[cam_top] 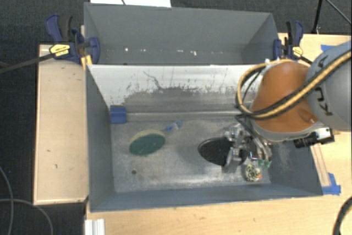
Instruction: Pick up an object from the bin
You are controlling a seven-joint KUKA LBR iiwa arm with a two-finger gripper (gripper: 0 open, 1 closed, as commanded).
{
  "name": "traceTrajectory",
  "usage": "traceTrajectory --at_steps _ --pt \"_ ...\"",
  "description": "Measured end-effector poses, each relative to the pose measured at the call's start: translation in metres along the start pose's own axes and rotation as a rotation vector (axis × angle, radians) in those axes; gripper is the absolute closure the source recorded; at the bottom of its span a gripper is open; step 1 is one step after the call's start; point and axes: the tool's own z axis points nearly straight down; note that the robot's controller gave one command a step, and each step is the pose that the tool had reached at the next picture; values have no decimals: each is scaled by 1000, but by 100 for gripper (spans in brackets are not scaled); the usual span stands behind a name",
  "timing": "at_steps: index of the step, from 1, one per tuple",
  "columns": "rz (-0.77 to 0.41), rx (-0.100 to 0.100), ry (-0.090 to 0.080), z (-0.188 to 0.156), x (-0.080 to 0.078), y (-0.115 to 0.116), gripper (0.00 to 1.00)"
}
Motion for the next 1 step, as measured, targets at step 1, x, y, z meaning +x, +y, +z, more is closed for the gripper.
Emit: traceTrajectory --at_steps 1 --pt "-2 0 4 -16 -1 0 100"
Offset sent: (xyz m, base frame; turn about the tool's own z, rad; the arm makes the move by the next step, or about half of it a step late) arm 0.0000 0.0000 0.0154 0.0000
